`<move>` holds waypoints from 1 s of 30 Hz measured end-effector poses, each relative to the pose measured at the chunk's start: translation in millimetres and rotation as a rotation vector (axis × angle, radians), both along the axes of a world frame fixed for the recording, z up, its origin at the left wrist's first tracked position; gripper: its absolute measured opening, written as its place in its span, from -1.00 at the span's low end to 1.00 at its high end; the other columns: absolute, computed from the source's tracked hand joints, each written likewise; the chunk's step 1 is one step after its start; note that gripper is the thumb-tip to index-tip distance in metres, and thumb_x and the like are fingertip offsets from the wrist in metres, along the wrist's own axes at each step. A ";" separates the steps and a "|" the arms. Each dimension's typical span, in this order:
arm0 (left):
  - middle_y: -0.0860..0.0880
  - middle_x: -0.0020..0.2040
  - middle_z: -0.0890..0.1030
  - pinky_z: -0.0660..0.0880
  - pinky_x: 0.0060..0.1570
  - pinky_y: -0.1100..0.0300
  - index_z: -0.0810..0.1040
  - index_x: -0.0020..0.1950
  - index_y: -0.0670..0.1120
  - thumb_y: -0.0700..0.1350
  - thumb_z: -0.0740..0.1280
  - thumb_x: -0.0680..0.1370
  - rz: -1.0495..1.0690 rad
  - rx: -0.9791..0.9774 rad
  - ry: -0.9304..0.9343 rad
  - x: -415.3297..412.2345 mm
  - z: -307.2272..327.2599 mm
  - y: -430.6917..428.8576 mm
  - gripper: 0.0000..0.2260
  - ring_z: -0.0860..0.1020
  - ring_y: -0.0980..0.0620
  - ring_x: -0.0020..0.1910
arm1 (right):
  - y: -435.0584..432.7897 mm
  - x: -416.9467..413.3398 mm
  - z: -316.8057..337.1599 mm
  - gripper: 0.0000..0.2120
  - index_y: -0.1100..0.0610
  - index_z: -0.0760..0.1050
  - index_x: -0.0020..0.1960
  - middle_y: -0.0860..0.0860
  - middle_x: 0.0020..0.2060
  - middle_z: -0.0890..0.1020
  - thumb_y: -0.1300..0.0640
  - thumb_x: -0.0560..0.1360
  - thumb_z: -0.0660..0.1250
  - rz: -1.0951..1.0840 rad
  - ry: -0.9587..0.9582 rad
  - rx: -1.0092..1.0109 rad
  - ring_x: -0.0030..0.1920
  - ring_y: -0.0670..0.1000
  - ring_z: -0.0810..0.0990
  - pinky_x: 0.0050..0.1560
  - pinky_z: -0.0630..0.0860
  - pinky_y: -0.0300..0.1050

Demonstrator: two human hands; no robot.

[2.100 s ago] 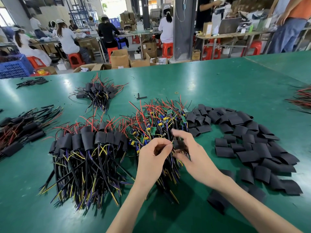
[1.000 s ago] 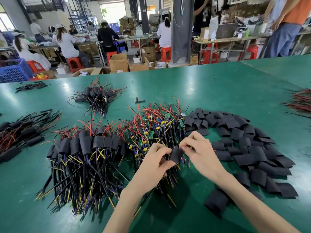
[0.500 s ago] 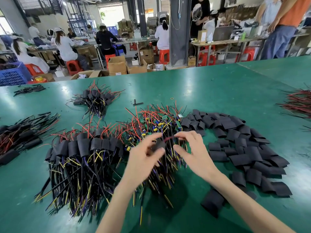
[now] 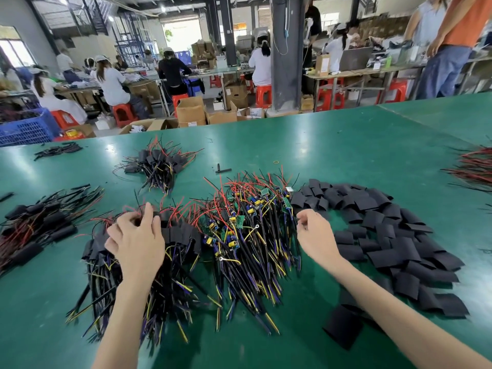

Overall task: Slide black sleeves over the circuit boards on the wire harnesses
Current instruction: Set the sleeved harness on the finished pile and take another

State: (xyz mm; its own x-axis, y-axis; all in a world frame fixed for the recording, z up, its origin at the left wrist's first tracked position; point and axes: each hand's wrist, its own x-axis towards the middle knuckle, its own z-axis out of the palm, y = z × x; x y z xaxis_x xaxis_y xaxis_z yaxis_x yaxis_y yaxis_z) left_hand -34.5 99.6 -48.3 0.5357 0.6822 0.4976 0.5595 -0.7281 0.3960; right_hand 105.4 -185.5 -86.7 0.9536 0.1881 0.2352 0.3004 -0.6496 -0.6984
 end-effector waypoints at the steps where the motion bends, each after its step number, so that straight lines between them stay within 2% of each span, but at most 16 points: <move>1: -0.24 0.27 0.40 0.19 0.17 -0.20 0.50 0.34 -0.04 -0.06 0.26 0.59 0.008 0.039 0.002 0.2 -2.5 -0.2 -0.69 0.28 -0.31 0.22 | 2.3 7.5 0.9 -0.77 0.26 0.48 0.14 0.15 0.04 0.56 0.33 0.52 0.16 -0.024 -0.030 -0.015 0.08 0.17 0.48 0.10 0.37 -0.03; 4: -0.25 0.29 0.40 0.17 0.17 -0.20 0.51 0.33 -0.04 -0.07 0.25 0.60 0.023 0.095 0.048 2.8 0.6 1.1 -0.70 0.28 -0.30 0.23 | 12.4 34.7 8.5 -0.75 0.22 0.49 0.18 0.15 0.08 0.58 0.27 0.53 0.17 -0.052 -0.097 -0.116 0.11 0.20 0.46 0.12 0.38 0.01; 7: -0.30 0.33 0.35 0.13 0.21 -0.22 0.46 0.37 -0.08 -0.07 0.25 0.59 0.014 0.088 0.074 3.3 7.2 -4.7 -0.65 0.25 -0.31 0.27 | 25.3 54.7 13.8 -0.67 0.17 0.42 0.29 0.12 0.15 0.56 0.12 0.55 0.23 -0.005 -0.071 -0.259 0.19 0.18 0.41 0.18 0.36 0.04; 10: -0.32 0.39 0.28 0.08 0.28 -0.22 0.38 0.42 -0.14 -0.06 0.31 0.56 0.007 0.069 0.007 3.1 19.5 -26.1 -0.55 0.20 -0.31 0.35 | 35.1 63.4 11.8 -0.62 0.20 0.40 0.30 0.16 0.18 0.52 0.06 0.54 0.28 0.028 -0.029 -0.343 0.24 0.19 0.39 0.21 0.33 0.05; 13: -0.29 0.37 0.32 0.10 0.28 -0.21 0.45 0.35 -0.16 -0.09 0.35 0.51 -0.070 0.108 -0.122 2.7 33.5 -60.6 -0.58 0.22 -0.30 0.35 | 39.3 66.2 16.3 -0.77 0.27 0.52 0.11 0.20 0.04 0.56 0.19 0.51 0.26 -0.014 -0.040 -0.270 0.14 0.21 0.47 0.09 0.42 0.01; 16: -0.22 0.36 0.36 0.10 0.32 -0.16 0.52 0.26 -0.12 -0.12 0.36 0.50 -0.178 0.105 -0.198 4.6 40.4 -92.0 -0.67 0.24 -0.26 0.36 | 40.5 64.9 23.4 -0.78 0.23 0.61 0.02 0.18 0.00 0.63 0.28 0.45 0.24 -0.035 0.035 -0.114 0.00 0.18 0.57 -0.01 0.52 -0.02; 18: -0.18 0.34 0.39 0.09 0.33 -0.13 0.54 0.22 -0.09 -0.15 0.36 0.50 -0.245 0.048 -0.234 7.1 41.3 -109.4 -0.71 0.24 -0.23 0.36 | 37.9 63.0 26.4 -0.76 0.21 0.62 0.02 0.18 0.03 0.64 0.31 0.44 0.23 -0.054 0.098 -0.022 -0.01 0.16 0.59 0.00 0.54 -0.03; 20: -0.14 0.32 0.42 0.11 0.33 -0.10 0.56 0.19 -0.08 -0.17 0.36 0.50 -0.301 0.014 -0.252 10.4 40.0 -122.5 -0.74 0.26 -0.20 0.34 | 35.2 61.1 29.2 -0.74 0.21 0.61 0.04 0.15 0.05 0.63 0.33 0.46 0.20 -0.074 0.093 0.050 0.05 0.14 0.58 0.09 0.51 -0.03; 22: -0.11 0.29 0.45 0.15 0.32 -0.08 0.58 0.16 -0.07 -0.18 0.36 0.49 -0.340 -0.021 -0.263 14.4 36.2 -131.1 -0.76 0.28 -0.18 0.32 | 34.8 57.6 34.8 -0.74 0.21 0.60 0.05 0.13 0.04 0.64 0.34 0.47 0.20 -0.068 0.025 0.105 0.08 0.11 0.56 0.16 0.46 0.00; 25: -0.06 0.25 0.47 0.13 0.28 0.01 0.58 0.15 -0.05 -0.17 0.35 0.51 -0.402 -0.112 -0.241 21.6 28.2 -139.6 -0.78 0.27 -0.11 0.29 | 35.4 48.4 43.3 -0.76 0.24 0.60 0.03 0.16 -0.01 0.64 0.37 0.47 0.20 -0.019 -0.136 0.131 0.03 0.13 0.57 0.15 0.43 -0.03; 28: -0.03 0.25 0.46 0.13 0.22 0.11 0.56 0.20 -0.03 -0.13 0.29 0.56 -0.447 -0.221 -0.144 33.3 22.1 -143.0 -0.78 0.23 -0.05 0.29 | 34.6 39.1 47.6 -0.78 0.24 0.59 0.02 0.17 -0.05 0.61 0.36 0.48 0.20 0.051 -0.296 0.037 0.00 0.17 0.54 0.07 0.40 0.00; 30: -0.02 0.26 0.46 0.11 0.22 0.18 0.56 0.22 -0.02 -0.10 0.25 0.58 -0.485 -0.277 -0.054 41.6 19.2 -144.2 -0.77 0.21 -0.03 0.30 | 33.8 34.0 46.3 -0.78 0.19 0.57 0.04 0.13 -0.05 0.60 0.32 0.49 0.21 0.080 -0.394 -0.090 0.05 0.16 0.50 0.07 0.33 0.01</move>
State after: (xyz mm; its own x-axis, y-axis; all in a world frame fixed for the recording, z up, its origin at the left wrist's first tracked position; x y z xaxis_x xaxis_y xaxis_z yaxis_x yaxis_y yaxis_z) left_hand 7.1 -44.6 -29.1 0.7994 0.4732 0.3703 0.1601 -0.7617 0.6278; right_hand 139.4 -151.6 -40.4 0.7756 0.2946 0.5583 0.5854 -0.6667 -0.4613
